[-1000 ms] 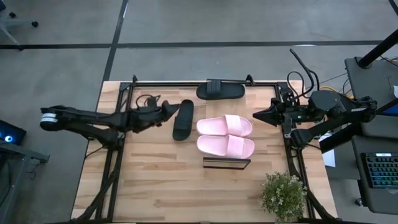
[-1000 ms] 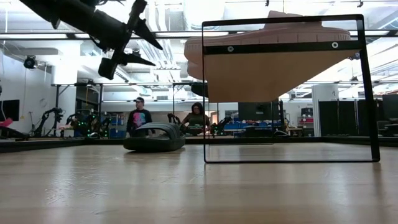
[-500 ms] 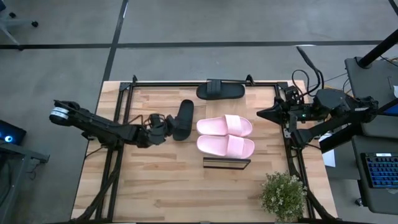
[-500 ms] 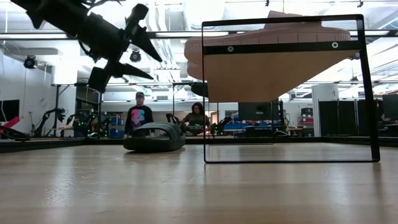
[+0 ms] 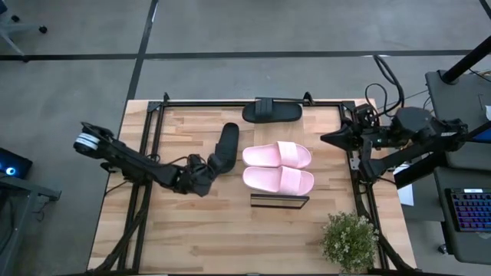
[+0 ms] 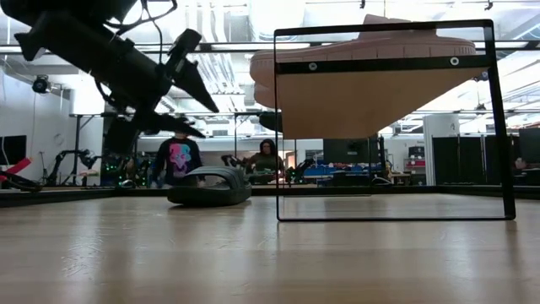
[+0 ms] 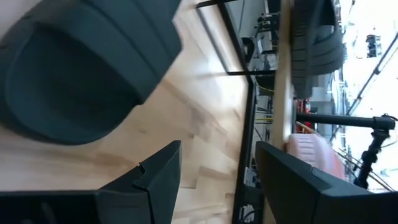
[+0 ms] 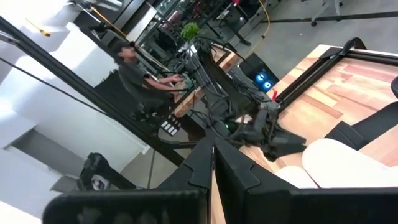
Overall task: Pick and place slides into the shelf
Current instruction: Put the black slipper on the shelf
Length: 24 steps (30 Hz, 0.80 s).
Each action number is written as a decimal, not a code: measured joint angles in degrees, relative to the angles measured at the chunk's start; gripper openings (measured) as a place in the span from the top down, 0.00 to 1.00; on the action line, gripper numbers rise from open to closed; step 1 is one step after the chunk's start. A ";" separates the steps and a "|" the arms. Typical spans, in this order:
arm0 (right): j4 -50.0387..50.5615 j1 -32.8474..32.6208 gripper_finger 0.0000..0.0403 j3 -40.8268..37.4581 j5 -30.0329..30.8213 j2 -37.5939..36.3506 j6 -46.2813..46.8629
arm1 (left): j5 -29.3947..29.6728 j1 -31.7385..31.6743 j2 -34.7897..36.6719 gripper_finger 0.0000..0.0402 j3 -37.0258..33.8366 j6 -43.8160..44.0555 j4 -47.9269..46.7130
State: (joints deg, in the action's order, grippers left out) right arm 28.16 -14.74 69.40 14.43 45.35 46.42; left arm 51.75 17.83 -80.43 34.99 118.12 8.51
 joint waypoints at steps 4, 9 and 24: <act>0.09 0.00 0.98 1.16 -0.01 0.19 -0.51 | 0.01 0.20 -2.12 0.53 -0.18 3.67 -0.06; 0.09 0.00 0.98 2.25 0.02 0.21 -1.70 | -0.26 0.20 -3.77 0.53 -0.55 6.06 -0.10; 0.00 0.00 0.98 2.52 0.16 0.21 -2.04 | -0.68 -1.07 -3.77 0.53 -2.63 9.07 -4.19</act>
State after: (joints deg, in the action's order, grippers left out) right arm 28.17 -14.74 71.92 14.59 45.56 44.38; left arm 51.07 16.75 -84.20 32.36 127.18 4.32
